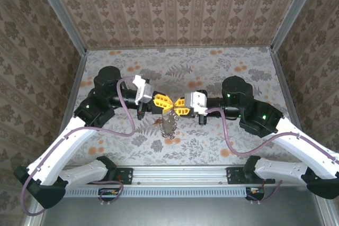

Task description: Put the keys on the keyring

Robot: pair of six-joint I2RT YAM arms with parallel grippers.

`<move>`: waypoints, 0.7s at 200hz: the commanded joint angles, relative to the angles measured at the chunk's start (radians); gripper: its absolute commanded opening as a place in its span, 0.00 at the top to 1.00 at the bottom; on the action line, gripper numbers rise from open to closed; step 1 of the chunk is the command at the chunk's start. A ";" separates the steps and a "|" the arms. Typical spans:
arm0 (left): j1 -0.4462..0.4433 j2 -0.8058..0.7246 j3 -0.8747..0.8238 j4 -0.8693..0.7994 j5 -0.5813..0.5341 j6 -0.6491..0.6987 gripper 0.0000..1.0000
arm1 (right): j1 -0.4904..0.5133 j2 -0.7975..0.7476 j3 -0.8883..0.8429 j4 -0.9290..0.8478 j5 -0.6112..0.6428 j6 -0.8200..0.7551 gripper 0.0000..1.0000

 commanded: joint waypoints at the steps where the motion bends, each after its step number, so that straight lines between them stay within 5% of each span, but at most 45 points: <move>1: 0.004 -0.026 -0.021 0.211 0.050 -0.088 1.00 | 0.004 -0.006 -0.012 0.010 -0.043 0.017 0.88; 53: -0.015 -0.013 -0.081 0.389 0.053 -0.188 1.00 | 0.004 -0.010 -0.016 0.029 -0.002 0.026 0.97; 86: -0.101 0.037 0.125 -0.222 -0.187 0.176 1.00 | 0.003 -0.025 -0.003 0.002 0.068 0.026 1.00; 96: -0.121 0.063 0.184 -0.353 -0.258 0.242 0.92 | 0.001 -0.015 0.013 -0.025 0.082 0.028 1.00; 140: -0.155 0.124 0.318 -0.589 -0.418 0.354 0.78 | 0.002 0.018 0.042 -0.066 0.122 0.021 1.00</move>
